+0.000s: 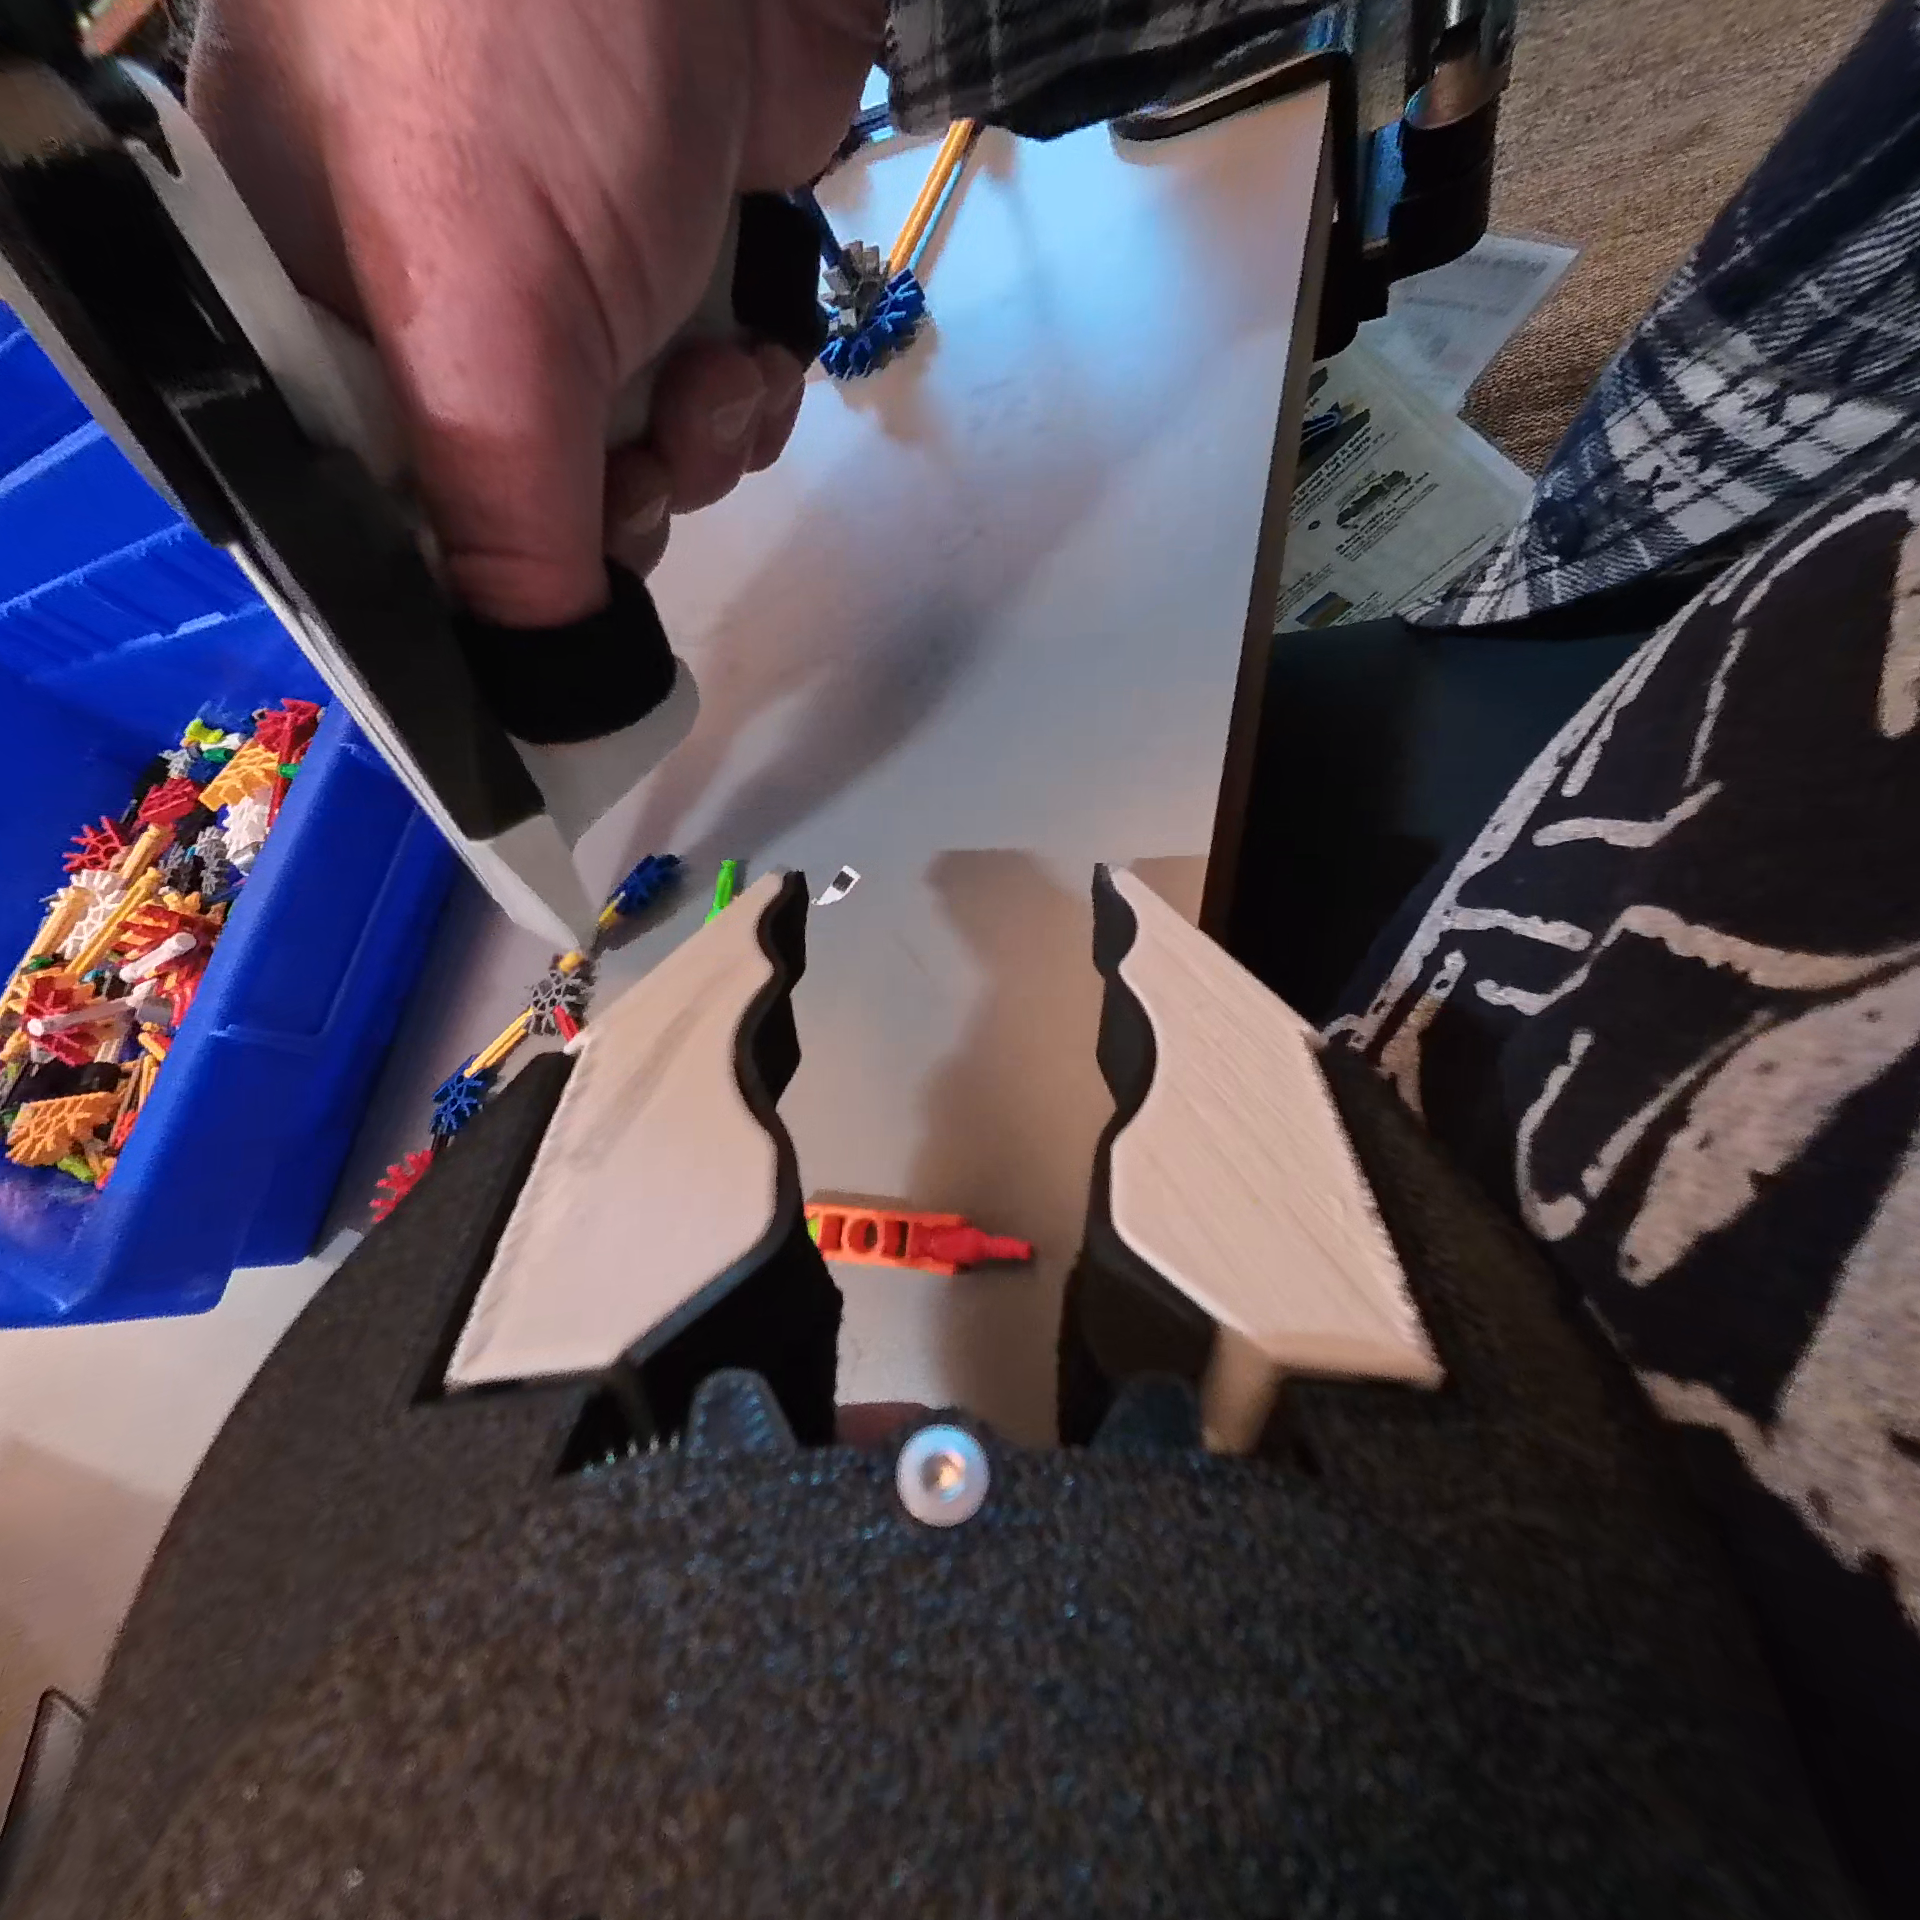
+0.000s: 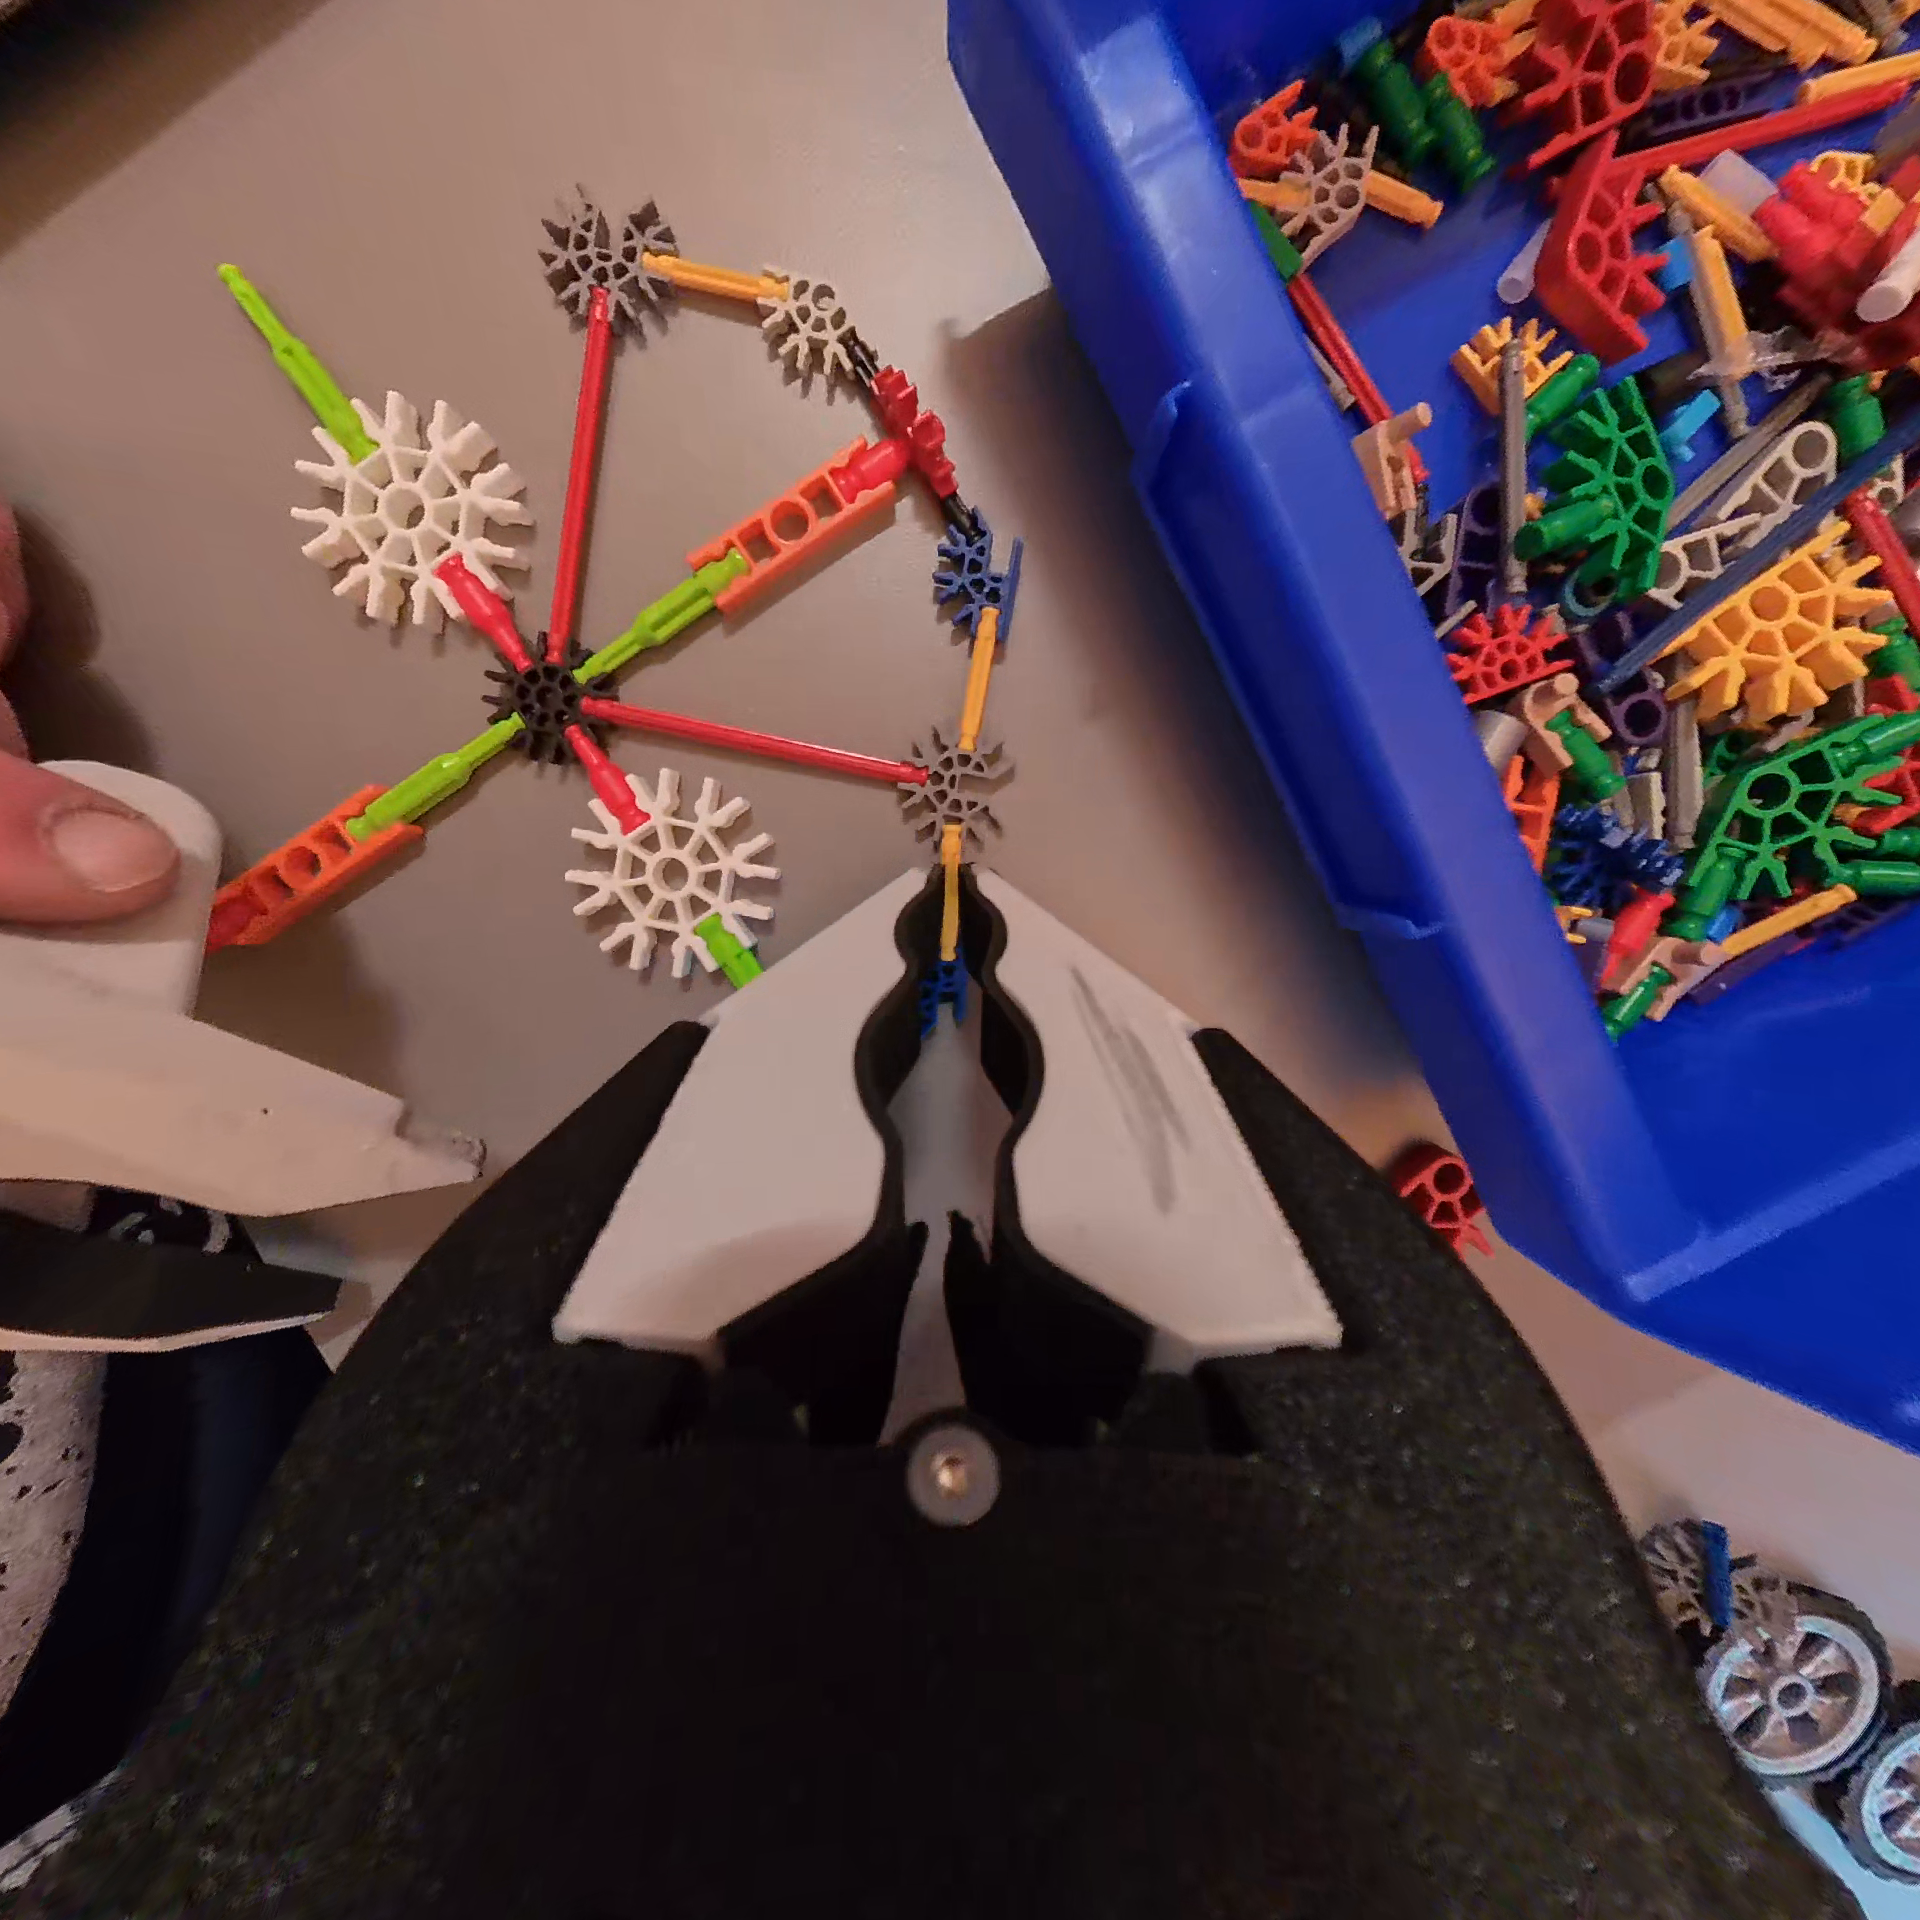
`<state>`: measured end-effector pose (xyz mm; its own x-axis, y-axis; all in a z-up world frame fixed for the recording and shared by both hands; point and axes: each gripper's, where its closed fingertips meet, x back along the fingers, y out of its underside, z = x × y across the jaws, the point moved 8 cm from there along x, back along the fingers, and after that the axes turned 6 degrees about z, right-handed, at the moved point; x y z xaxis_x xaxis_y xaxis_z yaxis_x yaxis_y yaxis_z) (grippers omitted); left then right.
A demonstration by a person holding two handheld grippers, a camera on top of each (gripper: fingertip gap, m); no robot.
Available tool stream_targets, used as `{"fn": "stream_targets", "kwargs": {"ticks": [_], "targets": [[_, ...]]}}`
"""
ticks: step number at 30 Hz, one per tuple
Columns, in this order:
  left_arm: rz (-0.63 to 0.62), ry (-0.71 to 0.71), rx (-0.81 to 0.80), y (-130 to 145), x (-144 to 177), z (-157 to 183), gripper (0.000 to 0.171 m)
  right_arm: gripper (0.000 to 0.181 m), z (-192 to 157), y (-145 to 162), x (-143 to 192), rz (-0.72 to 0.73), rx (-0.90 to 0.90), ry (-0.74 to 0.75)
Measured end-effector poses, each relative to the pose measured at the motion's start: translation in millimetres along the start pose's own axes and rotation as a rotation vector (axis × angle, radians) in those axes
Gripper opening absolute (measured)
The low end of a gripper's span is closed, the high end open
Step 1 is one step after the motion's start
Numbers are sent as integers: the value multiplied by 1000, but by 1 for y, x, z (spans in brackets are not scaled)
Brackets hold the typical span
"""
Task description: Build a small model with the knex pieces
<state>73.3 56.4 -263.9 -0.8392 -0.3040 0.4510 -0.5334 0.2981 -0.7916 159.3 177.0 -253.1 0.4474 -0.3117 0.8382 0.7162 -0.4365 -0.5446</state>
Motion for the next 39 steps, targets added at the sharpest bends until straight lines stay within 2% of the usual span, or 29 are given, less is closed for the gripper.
{"fn": "stream_targets", "kwargs": {"ticks": [18, 21, 23, 25, 39], "targets": [[-1, 0, -5, -2, -3, 2, 55, 2, -1, -3, -3, 3, -21, 3], [0, 1, -5, -2, -4, 2, 55, 13, -2, -4, -1, -1, -14, 9], [0, 0, -5, -1, -4, 2, 55, 12, 0, -6, 4, 18, -19, 21], [0, 1, -6, -1, -4, 2, 55, 0, 2, -10, 8, 37, -9, 30], [1, -3, -13, 1, -5, -1, 55, 0, 2, -13, -5, -14, 14, -19]]}}
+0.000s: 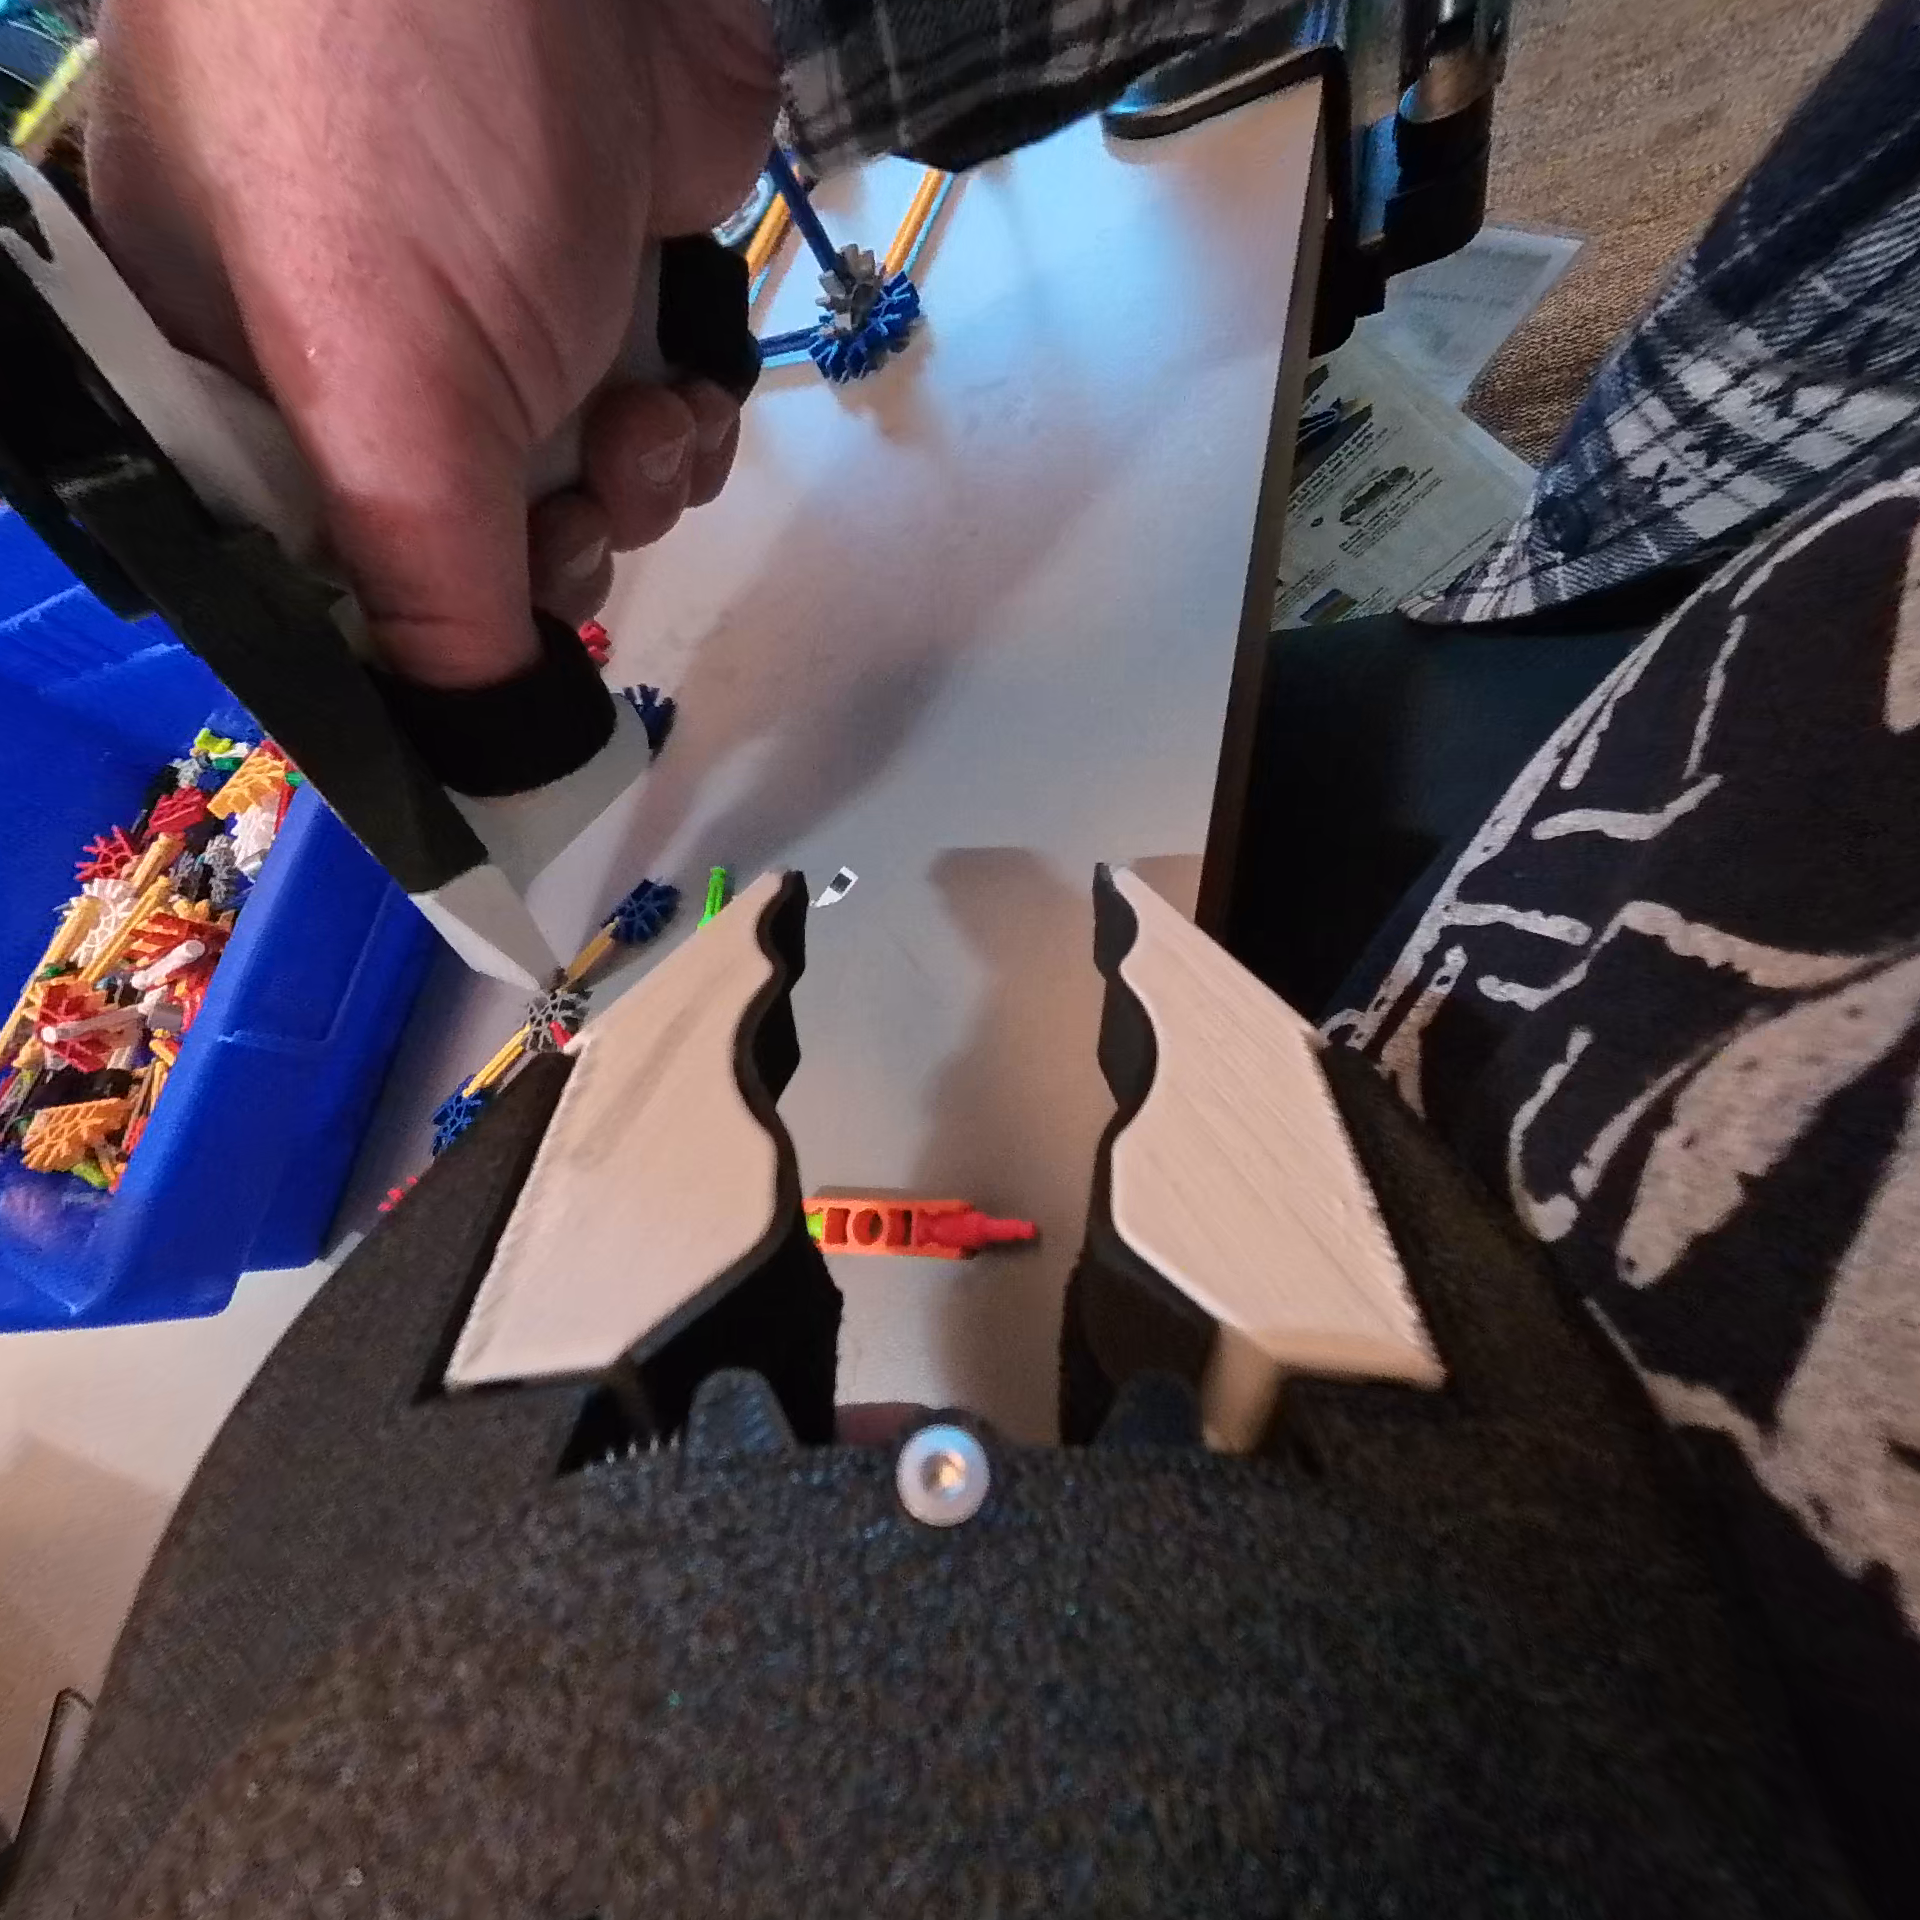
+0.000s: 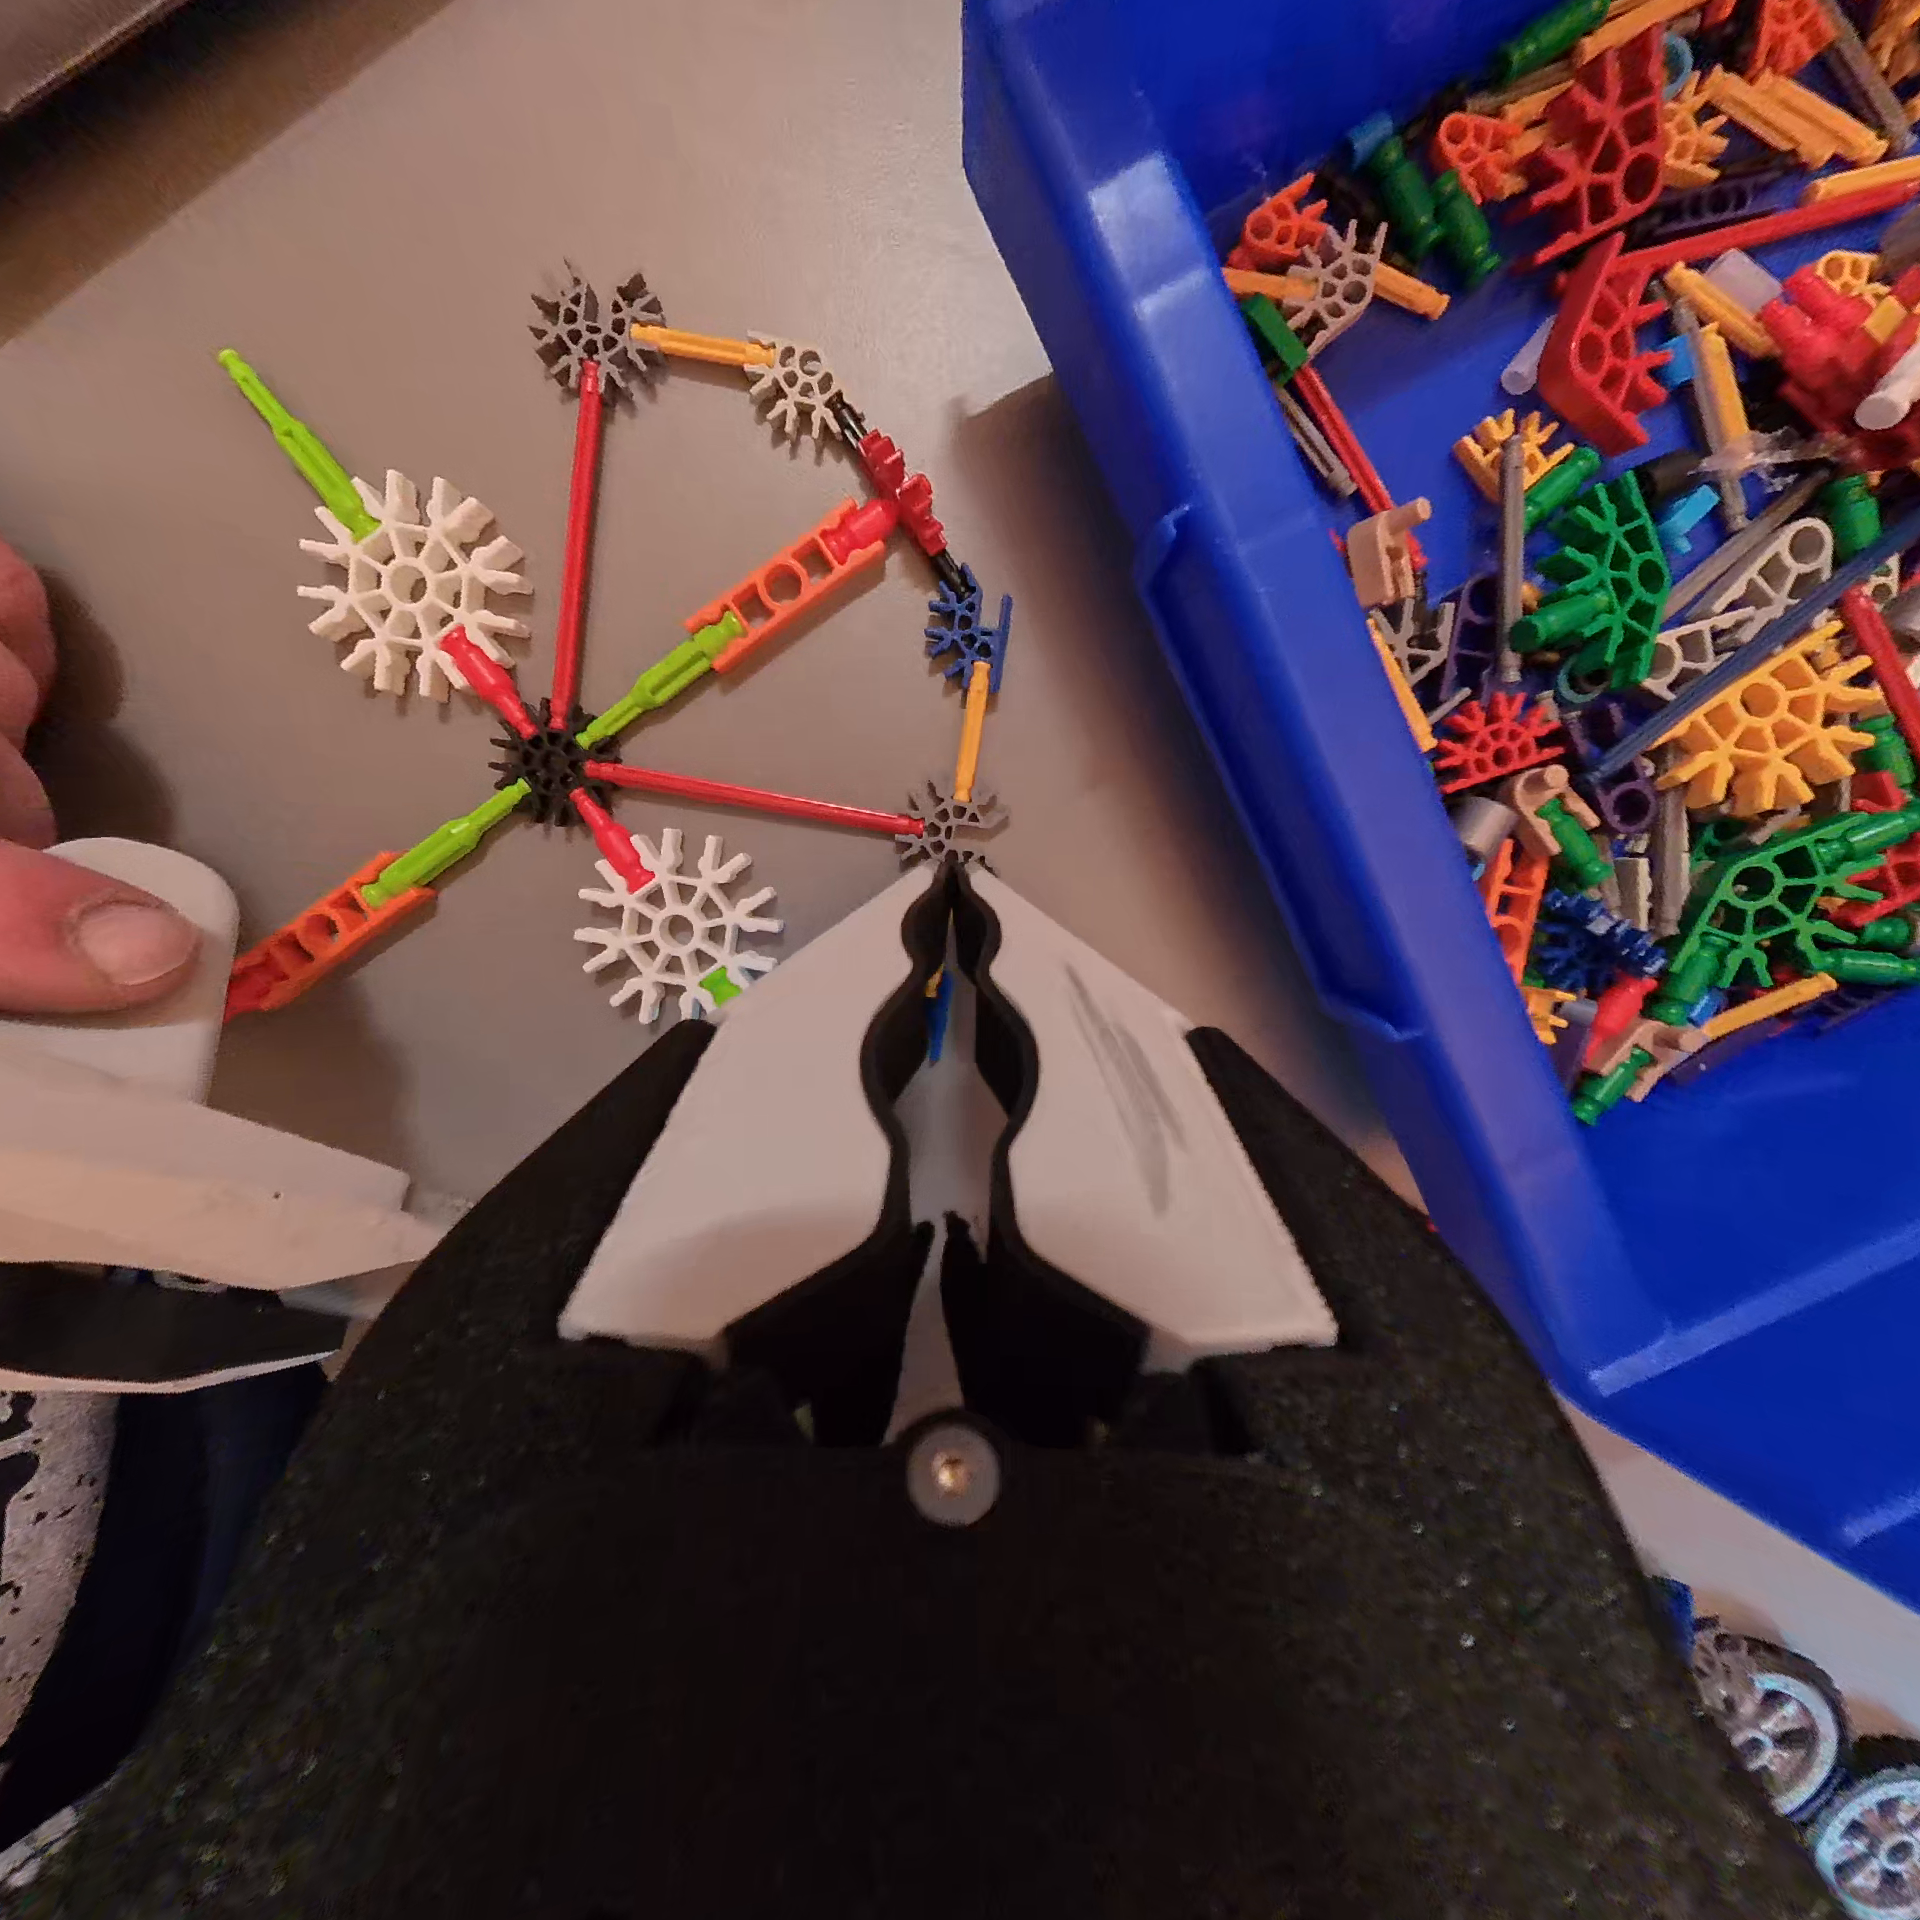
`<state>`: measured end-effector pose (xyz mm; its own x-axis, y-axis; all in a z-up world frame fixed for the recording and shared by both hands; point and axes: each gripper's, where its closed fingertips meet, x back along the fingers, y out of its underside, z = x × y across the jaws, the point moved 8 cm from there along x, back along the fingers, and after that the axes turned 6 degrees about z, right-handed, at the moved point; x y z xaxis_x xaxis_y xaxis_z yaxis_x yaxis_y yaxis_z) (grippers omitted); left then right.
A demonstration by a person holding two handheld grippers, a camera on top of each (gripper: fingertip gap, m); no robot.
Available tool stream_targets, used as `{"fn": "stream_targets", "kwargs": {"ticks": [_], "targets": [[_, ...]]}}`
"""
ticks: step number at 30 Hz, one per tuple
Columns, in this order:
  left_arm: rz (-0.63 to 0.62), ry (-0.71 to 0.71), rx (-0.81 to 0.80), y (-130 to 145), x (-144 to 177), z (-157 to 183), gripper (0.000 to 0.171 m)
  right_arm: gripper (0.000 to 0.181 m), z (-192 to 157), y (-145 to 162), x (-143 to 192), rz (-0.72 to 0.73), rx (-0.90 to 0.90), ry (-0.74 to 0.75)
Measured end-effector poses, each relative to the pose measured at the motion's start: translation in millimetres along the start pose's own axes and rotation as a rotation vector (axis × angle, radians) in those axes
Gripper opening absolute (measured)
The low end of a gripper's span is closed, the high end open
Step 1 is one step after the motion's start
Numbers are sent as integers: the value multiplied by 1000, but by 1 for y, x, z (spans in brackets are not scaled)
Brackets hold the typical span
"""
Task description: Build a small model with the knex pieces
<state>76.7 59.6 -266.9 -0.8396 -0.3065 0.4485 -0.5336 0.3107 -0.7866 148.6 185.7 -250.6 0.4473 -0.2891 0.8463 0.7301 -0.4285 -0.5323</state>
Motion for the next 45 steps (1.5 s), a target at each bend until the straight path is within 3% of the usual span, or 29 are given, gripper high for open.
{"fn": "stream_targets", "kwargs": {"ticks": [9, 13, 17, 23, 29, 37, 41, 45], "targets": [[-3, 0, -5, 3, -1, -2, 55, 0, 2, 0, -1, -25, -13, -52], [-6, 1, -7, 4, -1, -3, 55, 0, 0, -8, -3, -127, 66, -33], [-9, -8, -19, 4, -1, -2, 56, 0, 4, -10, -4, -139, 58, -76], [-16, -7, -23, 3, 0, -1, 58, 0, 5, -17, -6, -183, 91, 5], [-26, -16, -36, 3, 0, 1, 60, 0, 10, -22, 19, -78, 34, -47], [-28, -23, -34, 2, 2, 1, 61, 0, 3, -17, 1, -111, 82, -25], [44, -68, -38, -5, 11, 5, 60, 0, 7, -30, 35, 34, 64, 17], [74, -101, -59, -7, 25, 11, 58, 5, 4, -17, 68, 107, 57, 89]]}}
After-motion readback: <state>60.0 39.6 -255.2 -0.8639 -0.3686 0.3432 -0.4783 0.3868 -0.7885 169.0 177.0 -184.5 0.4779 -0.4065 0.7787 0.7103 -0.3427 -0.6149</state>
